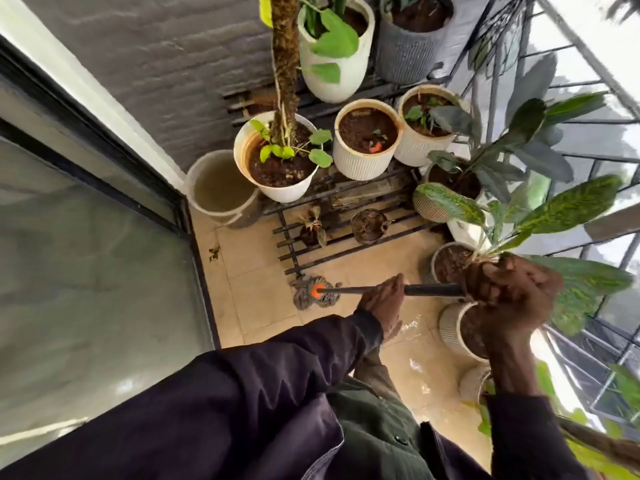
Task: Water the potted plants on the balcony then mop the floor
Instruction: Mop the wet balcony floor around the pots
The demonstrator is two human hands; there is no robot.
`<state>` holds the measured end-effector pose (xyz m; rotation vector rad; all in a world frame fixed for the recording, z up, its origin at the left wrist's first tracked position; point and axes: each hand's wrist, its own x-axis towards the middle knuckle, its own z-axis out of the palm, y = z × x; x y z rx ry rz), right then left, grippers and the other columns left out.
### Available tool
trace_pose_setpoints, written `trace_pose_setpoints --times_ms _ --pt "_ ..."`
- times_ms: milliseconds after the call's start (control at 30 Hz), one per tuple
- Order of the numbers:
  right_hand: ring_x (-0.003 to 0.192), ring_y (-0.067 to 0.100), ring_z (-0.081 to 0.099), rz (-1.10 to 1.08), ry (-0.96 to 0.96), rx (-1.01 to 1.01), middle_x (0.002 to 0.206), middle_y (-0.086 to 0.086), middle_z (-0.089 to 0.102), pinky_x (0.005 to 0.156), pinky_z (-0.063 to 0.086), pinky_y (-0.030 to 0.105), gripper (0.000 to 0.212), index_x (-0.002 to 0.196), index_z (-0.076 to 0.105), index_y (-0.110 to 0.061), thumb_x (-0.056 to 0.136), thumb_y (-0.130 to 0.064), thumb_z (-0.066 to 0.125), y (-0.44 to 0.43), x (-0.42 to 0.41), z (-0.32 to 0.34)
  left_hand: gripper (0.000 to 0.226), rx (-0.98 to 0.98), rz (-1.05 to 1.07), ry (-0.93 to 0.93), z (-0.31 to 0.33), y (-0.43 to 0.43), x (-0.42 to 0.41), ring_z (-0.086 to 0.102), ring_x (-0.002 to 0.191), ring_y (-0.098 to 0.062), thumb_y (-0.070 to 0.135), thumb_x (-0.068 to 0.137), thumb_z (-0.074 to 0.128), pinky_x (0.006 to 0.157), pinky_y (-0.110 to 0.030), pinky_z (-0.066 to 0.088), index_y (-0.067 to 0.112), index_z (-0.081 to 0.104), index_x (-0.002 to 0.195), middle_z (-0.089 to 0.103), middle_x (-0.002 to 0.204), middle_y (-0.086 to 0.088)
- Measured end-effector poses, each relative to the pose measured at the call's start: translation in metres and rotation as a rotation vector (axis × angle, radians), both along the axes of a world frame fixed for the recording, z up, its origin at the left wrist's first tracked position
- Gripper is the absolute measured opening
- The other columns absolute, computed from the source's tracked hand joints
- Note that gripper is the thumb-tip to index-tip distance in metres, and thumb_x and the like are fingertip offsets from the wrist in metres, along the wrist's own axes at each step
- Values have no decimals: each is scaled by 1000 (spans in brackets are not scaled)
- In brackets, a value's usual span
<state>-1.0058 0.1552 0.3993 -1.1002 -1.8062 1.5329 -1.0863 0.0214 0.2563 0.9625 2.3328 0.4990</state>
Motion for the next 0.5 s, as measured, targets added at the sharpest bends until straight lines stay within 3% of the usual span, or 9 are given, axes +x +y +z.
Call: trace_pose_setpoints --times_ms 67,100,133,167,233,300,367,400,500 --pt "69 6 71 73 -57 15 95 35 71 84 43 69 15 75 68 -26 78 -14 60 -21 0 3 56 -46 -32 -45 2 -18 -1 55 129 -34 15 98 54 104 -46 45 8 34 150 53 143 -14" --pt "57 27 64 101 46 20 82 35 65 64 36 72 18 65 61 -20 76 -7 54 -34 0 -3 59 -58 -41 -68 1 -30 0 51 133 -34 14 98 53 108 -47 41 9 30 152 50 147 -14" --pt "45 39 48 115 203 1 60 22 52 47 30 62 25 56 51 -17 73 1 48 -47 -2 -8 63 -60 -38 -72 -5 -40 1 48 136 -34 12 97 52 111 -47 38 9 26 155 46 150 -14" --pt "43 31 40 110 347 -59 50 9 34 42 30 47 31 51 43 -18 70 7 44 -60 -4 -10 65 -79 -42 -71 -4 -52 0 47 136 -34 10 97 52 111 -47 37 10 24 156 46 150 -14" --pt "48 24 38 121 460 -120 49 1 19 45 32 41 32 51 32 -14 68 11 41 -76 -8 -18 64 -84 -59 -47 -4 -67 -3 50 133 -35 11 98 52 110 -45 39 9 25 155 48 148 -14" --pt "48 32 38 138 416 -156 53 3 31 43 29 47 29 51 29 -9 69 9 44 -80 -1 -25 62 -86 -72 -45 -10 -84 -5 47 137 -34 16 101 47 114 -45 37 8 21 157 45 150 -15" --pt "42 39 40 183 244 -119 52 13 34 41 24 55 27 57 35 -3 78 5 51 -90 6 -42 61 -128 -96 -30 -15 -107 -13 37 146 -32 12 104 38 120 -44 29 10 14 160 35 158 -14" --pt "41 38 44 220 185 -90 53 15 35 41 25 56 28 60 40 -7 82 1 55 -100 6 -47 63 -155 -99 -29 -19 -121 -17 29 151 -30 7 104 34 122 -44 24 12 9 161 27 164 -12" --pt "47 26 38 333 261 -43 53 4 36 46 33 47 32 57 44 -25 81 -13 60 -135 -6 -52 72 -159 -73 -43 -31 -158 -36 16 157 -26 -3 100 37 125 -42 16 15 7 163 13 171 -6"
